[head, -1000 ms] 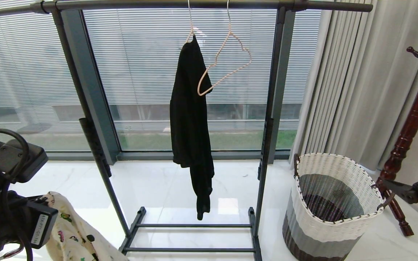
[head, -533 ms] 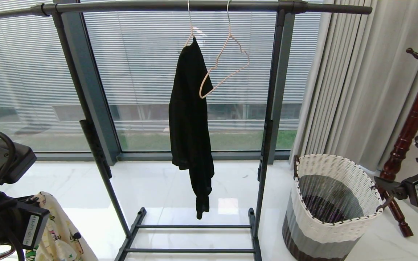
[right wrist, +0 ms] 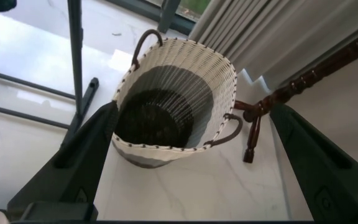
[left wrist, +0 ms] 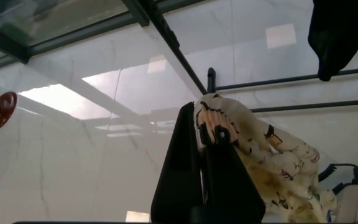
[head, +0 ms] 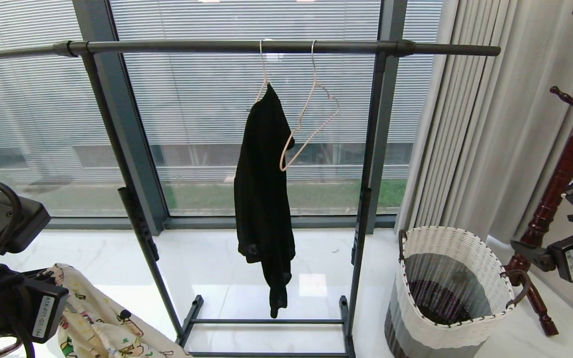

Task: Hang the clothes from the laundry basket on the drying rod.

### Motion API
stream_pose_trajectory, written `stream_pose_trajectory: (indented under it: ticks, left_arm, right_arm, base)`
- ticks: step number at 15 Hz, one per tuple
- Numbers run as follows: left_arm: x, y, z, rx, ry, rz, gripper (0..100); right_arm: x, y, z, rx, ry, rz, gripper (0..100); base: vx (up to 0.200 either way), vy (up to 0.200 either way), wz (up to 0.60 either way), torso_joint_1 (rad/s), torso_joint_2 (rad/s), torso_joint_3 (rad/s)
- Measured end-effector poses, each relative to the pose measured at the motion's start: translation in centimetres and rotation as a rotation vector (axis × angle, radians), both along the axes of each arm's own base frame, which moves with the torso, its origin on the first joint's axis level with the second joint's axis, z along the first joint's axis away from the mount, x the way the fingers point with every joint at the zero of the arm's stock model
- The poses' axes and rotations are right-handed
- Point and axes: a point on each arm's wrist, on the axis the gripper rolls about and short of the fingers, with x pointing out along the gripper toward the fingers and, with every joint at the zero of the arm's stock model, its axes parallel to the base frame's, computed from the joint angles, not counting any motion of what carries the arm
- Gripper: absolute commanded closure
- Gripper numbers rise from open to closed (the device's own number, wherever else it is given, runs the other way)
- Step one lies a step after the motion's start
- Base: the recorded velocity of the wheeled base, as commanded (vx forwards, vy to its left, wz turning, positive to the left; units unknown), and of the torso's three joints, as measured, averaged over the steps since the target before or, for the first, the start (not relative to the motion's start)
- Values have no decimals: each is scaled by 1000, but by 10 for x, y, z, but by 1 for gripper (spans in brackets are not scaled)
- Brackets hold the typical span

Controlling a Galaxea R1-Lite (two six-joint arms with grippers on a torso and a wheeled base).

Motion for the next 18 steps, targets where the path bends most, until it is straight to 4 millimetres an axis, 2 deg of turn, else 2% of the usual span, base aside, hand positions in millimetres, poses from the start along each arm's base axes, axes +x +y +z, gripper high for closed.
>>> stream_pose_trajectory:
  ticks: [14, 18]
  left_arm:
    - [1, 0, 1, -4, -12, 1, 100]
    - [1, 1, 2, -5, -23, 29, 100]
  right_arm:
    - [0, 0, 0, 3, 0, 8, 0]
    - [-3, 2, -2, 32, 6, 80, 0]
  base:
    - [0, 0, 0, 215, -496, -282]
    - [0, 200, 0, 259, -547, -292]
